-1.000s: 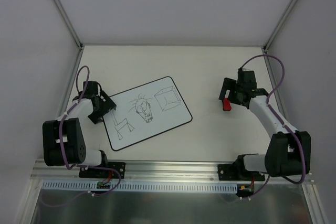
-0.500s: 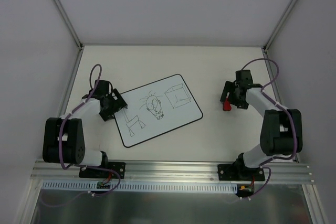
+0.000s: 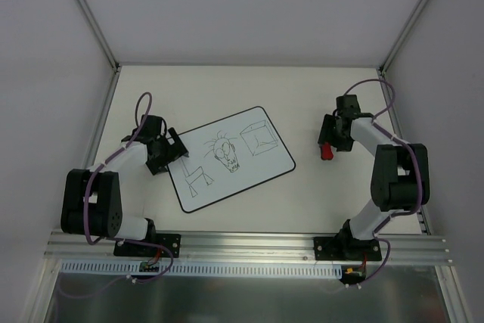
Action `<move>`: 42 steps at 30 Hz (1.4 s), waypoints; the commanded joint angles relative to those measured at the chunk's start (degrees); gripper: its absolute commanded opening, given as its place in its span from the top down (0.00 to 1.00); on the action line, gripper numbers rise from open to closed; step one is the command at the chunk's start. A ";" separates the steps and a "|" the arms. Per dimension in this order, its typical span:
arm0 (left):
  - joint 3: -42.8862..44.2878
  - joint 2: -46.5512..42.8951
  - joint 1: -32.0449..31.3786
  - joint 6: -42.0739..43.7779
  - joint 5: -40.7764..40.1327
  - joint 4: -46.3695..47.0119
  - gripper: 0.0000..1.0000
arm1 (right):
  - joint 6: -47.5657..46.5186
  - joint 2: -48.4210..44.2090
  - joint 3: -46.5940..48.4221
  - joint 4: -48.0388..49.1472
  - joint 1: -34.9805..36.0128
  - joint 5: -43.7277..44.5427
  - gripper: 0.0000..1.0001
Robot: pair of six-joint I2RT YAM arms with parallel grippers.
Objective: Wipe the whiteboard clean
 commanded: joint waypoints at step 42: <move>6.32 4.41 2.25 3.86 -13.52 -14.07 0.44 | -7.47 13.72 25.21 -6.79 33.44 5.46 0.96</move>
